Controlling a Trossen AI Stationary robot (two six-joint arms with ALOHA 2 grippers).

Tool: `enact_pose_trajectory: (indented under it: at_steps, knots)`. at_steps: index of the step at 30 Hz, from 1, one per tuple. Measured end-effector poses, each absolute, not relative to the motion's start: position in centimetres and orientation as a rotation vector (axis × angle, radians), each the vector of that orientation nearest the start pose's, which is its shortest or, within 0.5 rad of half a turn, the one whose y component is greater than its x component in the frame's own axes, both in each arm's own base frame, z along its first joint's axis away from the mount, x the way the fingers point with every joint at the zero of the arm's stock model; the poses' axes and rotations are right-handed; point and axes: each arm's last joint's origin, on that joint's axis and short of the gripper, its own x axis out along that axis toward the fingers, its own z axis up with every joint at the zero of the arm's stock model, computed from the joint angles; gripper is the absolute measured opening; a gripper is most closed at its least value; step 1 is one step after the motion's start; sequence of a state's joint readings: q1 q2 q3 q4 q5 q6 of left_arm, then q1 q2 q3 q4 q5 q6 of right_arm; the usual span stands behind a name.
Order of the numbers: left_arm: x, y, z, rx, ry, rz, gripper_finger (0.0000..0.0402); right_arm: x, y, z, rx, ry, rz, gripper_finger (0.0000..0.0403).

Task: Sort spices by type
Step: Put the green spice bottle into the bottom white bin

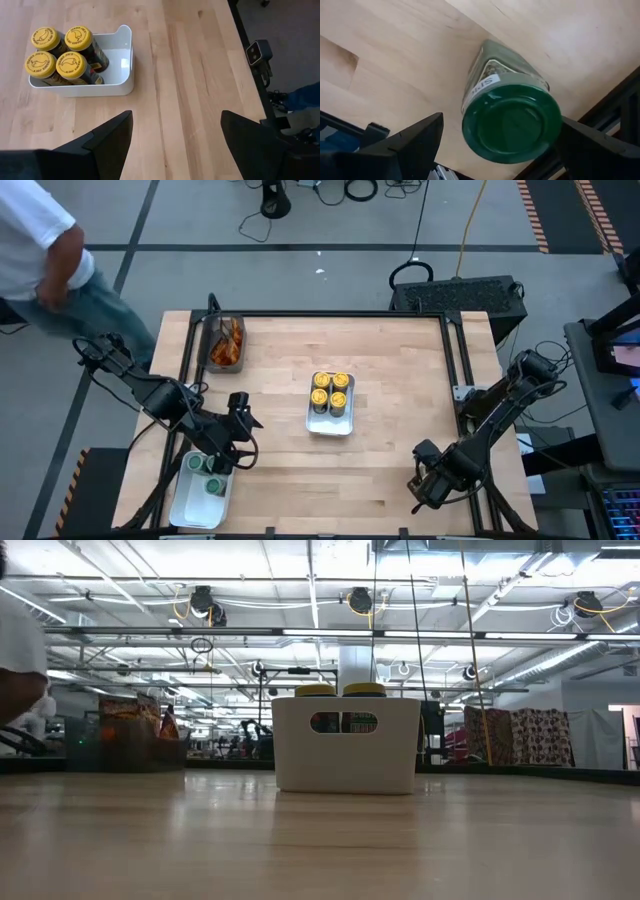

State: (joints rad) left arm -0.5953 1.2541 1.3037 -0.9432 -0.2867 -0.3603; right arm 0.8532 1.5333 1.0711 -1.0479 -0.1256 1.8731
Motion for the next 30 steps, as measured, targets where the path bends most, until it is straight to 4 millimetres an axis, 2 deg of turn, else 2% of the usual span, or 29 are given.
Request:
enact_pose_trajectory:
  at_steps: [8,30]
  knots:
    - [20.29,-12.75,35.21,0.022,0.844,-0.127,0.0306,17.19,19.9,21.25,0.868,1.454,-0.728,0.0345]
    - [20.56,-13.01,35.51,-0.009,0.807,-0.151,0.0306,17.53,20.28,21.3,0.916,1.436,-0.692,0.0345]
